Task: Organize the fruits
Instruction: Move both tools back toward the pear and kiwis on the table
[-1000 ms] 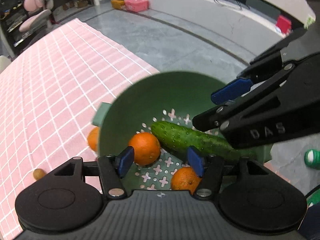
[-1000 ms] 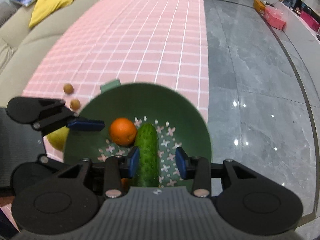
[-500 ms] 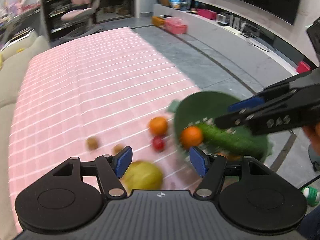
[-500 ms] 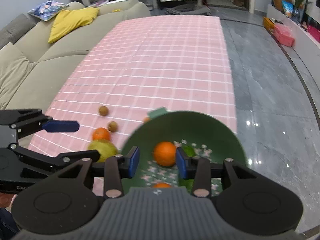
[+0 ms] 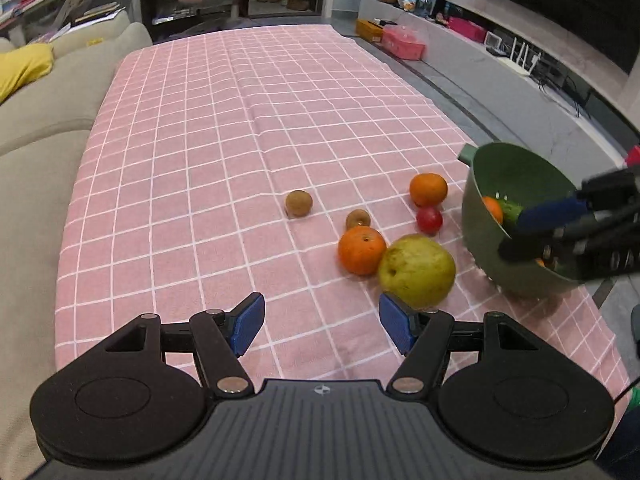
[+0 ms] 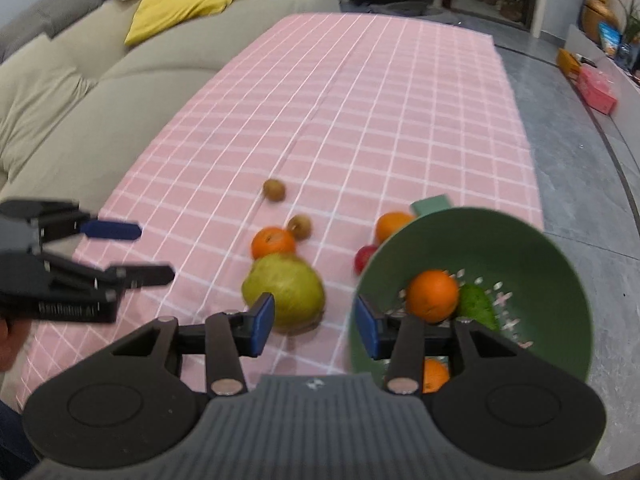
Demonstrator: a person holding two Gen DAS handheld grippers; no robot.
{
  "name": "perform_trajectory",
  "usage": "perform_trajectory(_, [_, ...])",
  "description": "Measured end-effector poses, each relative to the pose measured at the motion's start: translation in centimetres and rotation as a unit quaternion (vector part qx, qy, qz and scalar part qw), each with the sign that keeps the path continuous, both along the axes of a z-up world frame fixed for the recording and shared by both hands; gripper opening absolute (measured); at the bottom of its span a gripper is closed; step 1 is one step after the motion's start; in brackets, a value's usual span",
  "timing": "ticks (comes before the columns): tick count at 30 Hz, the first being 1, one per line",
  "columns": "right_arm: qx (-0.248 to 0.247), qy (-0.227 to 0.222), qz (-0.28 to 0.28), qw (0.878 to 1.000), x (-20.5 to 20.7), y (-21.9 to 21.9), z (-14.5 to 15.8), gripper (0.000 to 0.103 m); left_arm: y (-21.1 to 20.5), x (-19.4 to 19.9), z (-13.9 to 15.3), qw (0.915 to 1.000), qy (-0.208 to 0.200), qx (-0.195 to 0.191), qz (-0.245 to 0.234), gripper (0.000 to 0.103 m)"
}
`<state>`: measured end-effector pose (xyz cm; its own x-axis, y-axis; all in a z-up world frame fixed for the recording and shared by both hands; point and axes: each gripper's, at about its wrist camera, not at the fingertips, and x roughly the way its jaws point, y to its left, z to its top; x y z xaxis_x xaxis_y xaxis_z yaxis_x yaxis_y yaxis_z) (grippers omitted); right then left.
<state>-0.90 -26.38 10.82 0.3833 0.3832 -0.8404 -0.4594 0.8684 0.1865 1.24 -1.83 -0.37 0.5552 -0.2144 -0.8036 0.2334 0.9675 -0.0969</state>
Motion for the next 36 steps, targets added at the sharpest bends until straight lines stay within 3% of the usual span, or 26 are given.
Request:
perform_trajectory(8, [-0.014,0.004,0.013,1.0,-0.1,1.9,-1.0,0.042,0.1,1.1,-1.9,0.9994,0.007,-0.026,-0.019,0.077])
perform_trajectory(17, [-0.013,-0.007,-0.021,1.0,2.7,1.6,0.1,0.042,-3.2,1.8,-2.6,0.9955,0.012,-0.062,-0.07,0.077])
perform_trajectory(27, [-0.028,-0.009,-0.036,0.999,5.6,1.6,0.3,0.042,-3.3,2.8,-3.3,0.992,0.027,-0.099,-0.073,0.077])
perform_trajectory(36, [-0.053,-0.023,-0.008,0.998,8.4,4.1,0.7,0.042,-4.7,3.2,-5.1,0.9907,0.051,-0.09,-0.088,0.077])
